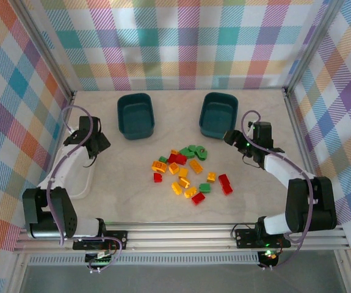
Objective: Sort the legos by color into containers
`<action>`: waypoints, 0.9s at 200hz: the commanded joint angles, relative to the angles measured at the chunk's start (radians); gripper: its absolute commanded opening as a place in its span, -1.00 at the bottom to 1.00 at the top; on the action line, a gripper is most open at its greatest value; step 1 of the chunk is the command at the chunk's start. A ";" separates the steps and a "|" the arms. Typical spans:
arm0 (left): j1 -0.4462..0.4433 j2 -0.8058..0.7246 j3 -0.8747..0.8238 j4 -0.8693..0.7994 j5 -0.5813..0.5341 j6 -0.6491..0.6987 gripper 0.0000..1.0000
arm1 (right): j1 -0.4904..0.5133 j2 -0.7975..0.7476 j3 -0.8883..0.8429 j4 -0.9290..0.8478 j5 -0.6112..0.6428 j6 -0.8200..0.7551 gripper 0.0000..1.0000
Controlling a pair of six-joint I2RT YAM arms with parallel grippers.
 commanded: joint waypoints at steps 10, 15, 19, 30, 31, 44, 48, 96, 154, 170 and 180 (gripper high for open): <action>0.041 0.061 -0.004 -0.058 0.003 -0.019 0.69 | -0.003 0.011 0.021 -0.005 -0.001 0.014 0.60; 0.046 0.068 -0.014 -0.049 0.011 -0.018 0.68 | -0.003 0.011 0.022 -0.005 0.003 0.012 0.60; 0.053 0.076 -0.022 -0.042 0.015 -0.019 0.66 | -0.003 0.010 0.022 -0.006 0.005 0.009 0.60; 0.061 0.091 -0.034 -0.026 0.024 -0.023 0.57 | -0.003 0.010 0.024 -0.008 0.010 0.009 0.60; 0.062 0.093 -0.035 -0.024 0.025 -0.023 0.57 | -0.003 0.010 0.024 -0.008 0.009 0.009 0.60; 0.065 0.110 -0.044 -0.002 0.040 -0.024 0.49 | -0.003 0.012 0.024 -0.007 0.010 0.009 0.60; 0.065 0.115 -0.045 0.002 0.046 -0.023 0.46 | -0.003 0.013 0.024 -0.007 0.010 0.008 0.59; 0.063 0.155 -0.049 0.035 0.134 0.004 0.09 | -0.004 0.012 0.027 -0.016 0.020 0.003 0.59; 0.044 0.131 -0.053 0.042 0.156 0.017 -0.15 | -0.003 0.012 0.032 -0.028 0.033 -0.005 0.58; 0.039 0.123 -0.061 0.045 0.157 0.015 -0.37 | -0.003 0.008 0.032 -0.033 0.039 -0.009 0.58; 0.037 0.123 -0.065 0.048 0.161 0.012 -0.48 | -0.003 0.008 0.032 -0.033 0.038 -0.008 0.58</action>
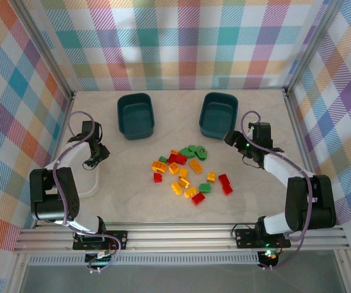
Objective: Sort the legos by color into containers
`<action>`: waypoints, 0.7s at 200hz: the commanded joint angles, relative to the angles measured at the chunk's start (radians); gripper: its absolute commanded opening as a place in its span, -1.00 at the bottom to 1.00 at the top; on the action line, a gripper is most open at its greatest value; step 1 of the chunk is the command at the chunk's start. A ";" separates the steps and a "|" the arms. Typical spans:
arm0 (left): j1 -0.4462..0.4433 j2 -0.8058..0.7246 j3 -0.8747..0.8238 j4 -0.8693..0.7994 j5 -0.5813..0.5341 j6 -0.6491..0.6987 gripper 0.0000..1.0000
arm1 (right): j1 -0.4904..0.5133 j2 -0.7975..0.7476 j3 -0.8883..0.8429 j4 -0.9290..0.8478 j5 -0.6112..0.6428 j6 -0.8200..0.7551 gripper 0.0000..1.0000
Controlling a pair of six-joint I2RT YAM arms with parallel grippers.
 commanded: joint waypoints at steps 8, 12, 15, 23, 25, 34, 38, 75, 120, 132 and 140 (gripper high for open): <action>-0.013 -0.022 -0.029 0.007 0.019 0.002 -0.51 | -0.003 -0.002 0.032 -0.020 0.011 -0.010 0.58; -0.014 -0.021 -0.030 0.006 0.020 0.000 -0.53 | -0.003 -0.002 0.032 -0.020 0.011 -0.011 0.58; -0.014 -0.021 -0.030 0.007 0.020 0.000 -0.55 | -0.003 -0.002 0.032 -0.020 0.011 -0.012 0.58; -0.017 -0.021 -0.035 0.007 0.018 -0.002 -0.60 | -0.003 -0.002 0.032 -0.021 0.012 -0.011 0.58; -0.018 -0.021 -0.036 0.008 0.018 -0.004 -0.62 | -0.003 -0.002 0.032 -0.020 0.012 -0.011 0.58; -0.023 -0.021 -0.038 0.007 0.014 -0.006 -0.67 | -0.003 -0.002 0.032 -0.020 0.012 -0.010 0.57; -0.025 -0.023 -0.039 0.007 0.011 -0.006 -0.69 | -0.003 -0.002 0.032 -0.021 0.012 -0.011 0.58; -0.040 -0.063 -0.028 -0.020 -0.009 -0.006 -0.97 | -0.003 -0.003 0.032 -0.023 0.014 -0.009 0.57; -0.097 -0.200 0.067 -0.127 -0.021 0.004 -1.00 | -0.003 -0.005 0.032 -0.024 0.019 -0.010 0.58; -0.129 -0.240 0.115 -0.156 -0.030 0.010 -1.00 | -0.003 -0.005 0.032 -0.023 0.021 -0.010 0.58; -0.150 -0.252 0.153 -0.169 -0.026 0.012 -1.00 | -0.003 -0.004 0.032 -0.024 0.023 -0.012 0.58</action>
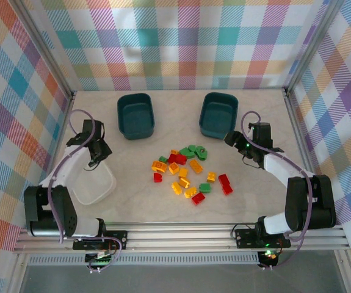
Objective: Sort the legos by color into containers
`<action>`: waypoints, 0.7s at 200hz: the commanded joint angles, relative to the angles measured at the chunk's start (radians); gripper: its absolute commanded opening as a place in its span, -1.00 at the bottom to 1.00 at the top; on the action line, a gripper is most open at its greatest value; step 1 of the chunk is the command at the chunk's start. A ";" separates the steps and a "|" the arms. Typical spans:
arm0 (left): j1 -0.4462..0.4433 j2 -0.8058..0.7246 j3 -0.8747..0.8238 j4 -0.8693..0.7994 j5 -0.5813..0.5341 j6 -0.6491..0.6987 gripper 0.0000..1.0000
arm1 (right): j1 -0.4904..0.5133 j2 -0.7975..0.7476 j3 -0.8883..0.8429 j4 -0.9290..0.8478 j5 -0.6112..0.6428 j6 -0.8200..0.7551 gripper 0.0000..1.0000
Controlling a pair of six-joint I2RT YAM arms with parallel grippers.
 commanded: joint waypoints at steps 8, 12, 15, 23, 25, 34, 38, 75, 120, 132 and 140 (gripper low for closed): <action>-0.074 -0.075 0.164 -0.073 0.002 0.013 -1.00 | -0.003 -0.003 0.031 -0.015 0.018 -0.012 0.58; -0.086 -0.066 0.189 -0.075 0.015 0.016 -1.00 | -0.003 -0.003 0.031 -0.015 0.020 -0.013 0.58; -0.095 -0.054 0.212 -0.077 0.025 0.020 -1.00 | -0.003 -0.002 0.032 -0.016 0.021 -0.013 0.58; -0.129 -0.015 0.277 -0.089 0.042 0.029 -1.00 | -0.003 -0.002 0.032 -0.017 0.025 -0.014 0.58; -0.138 -0.004 0.296 -0.092 0.043 0.033 -1.00 | -0.003 -0.002 0.032 -0.017 0.025 -0.014 0.58; -0.184 0.057 0.377 -0.092 0.062 0.061 -1.00 | -0.003 -0.001 0.032 -0.021 0.030 -0.017 0.58; -0.213 0.083 0.414 -0.088 0.072 0.077 -1.00 | -0.003 -0.002 0.033 -0.021 0.031 -0.017 0.58; -0.387 0.401 0.776 -0.055 0.203 0.173 -1.00 | -0.004 -0.007 0.034 -0.031 0.049 -0.029 0.59; -0.477 0.747 1.206 -0.128 0.264 0.239 -1.00 | -0.004 -0.025 0.027 -0.031 0.073 -0.037 0.59; -0.498 0.807 1.291 -0.144 0.269 0.255 -1.00 | -0.004 -0.022 0.027 -0.029 0.071 -0.038 0.59; -0.511 0.835 1.326 -0.139 0.264 0.261 -1.00 | -0.004 -0.018 0.028 -0.026 0.072 -0.036 0.59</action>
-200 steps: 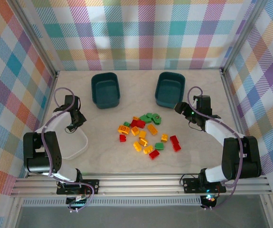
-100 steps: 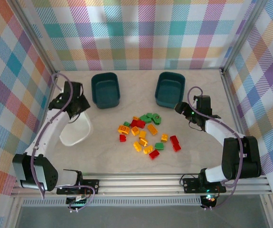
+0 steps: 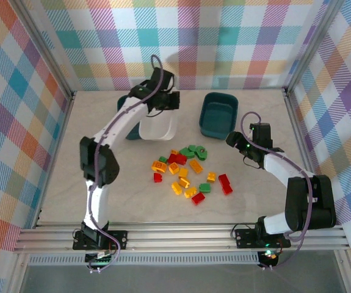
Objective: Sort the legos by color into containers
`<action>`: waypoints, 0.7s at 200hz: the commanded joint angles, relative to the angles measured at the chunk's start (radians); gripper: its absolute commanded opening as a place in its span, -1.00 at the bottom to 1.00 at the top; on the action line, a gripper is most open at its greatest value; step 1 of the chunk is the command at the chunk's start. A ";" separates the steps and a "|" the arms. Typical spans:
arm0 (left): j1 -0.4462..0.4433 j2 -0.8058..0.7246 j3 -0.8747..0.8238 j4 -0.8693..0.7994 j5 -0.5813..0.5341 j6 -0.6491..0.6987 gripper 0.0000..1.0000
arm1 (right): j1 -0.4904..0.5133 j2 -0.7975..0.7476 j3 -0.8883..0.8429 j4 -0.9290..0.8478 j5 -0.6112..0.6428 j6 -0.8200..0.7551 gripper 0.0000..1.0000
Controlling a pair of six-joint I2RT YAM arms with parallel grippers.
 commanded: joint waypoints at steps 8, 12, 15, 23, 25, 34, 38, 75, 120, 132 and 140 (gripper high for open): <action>-0.037 0.078 0.158 -0.039 0.016 0.061 -1.00 | -0.004 -0.011 0.026 0.000 0.009 -0.014 0.59; -0.041 0.089 0.167 -0.038 0.001 0.061 -1.00 | -0.004 -0.009 0.026 0.001 0.007 -0.013 0.59; -0.042 0.099 0.176 -0.038 -0.008 0.061 -1.00 | -0.005 -0.007 0.027 0.002 0.006 -0.013 0.59; -0.044 0.125 0.196 -0.042 -0.028 0.056 -1.00 | -0.004 -0.001 0.029 0.002 0.002 -0.013 0.59; -0.044 0.130 0.200 -0.044 -0.035 0.053 -1.00 | -0.004 0.000 0.029 0.002 0.001 -0.013 0.59; -0.044 0.155 0.211 -0.043 -0.063 0.045 -1.00 | -0.004 0.004 0.031 0.003 0.001 -0.014 0.59; -0.044 0.163 0.211 -0.038 -0.070 0.038 -1.00 | -0.004 0.005 0.030 0.003 0.001 -0.012 0.59; -0.044 0.234 0.223 0.024 -0.097 0.000 -1.00 | -0.004 0.011 0.029 0.007 -0.005 -0.010 0.59; -0.044 0.314 0.275 0.041 -0.144 -0.017 -1.00 | -0.004 0.025 0.029 0.016 -0.014 -0.005 0.60; -0.044 0.342 0.298 0.040 -0.143 -0.028 -1.00 | -0.004 0.032 0.029 0.020 -0.020 -0.003 0.59; -0.044 0.356 0.304 0.048 -0.141 -0.036 -1.00 | -0.004 0.037 0.030 0.020 -0.022 -0.001 0.59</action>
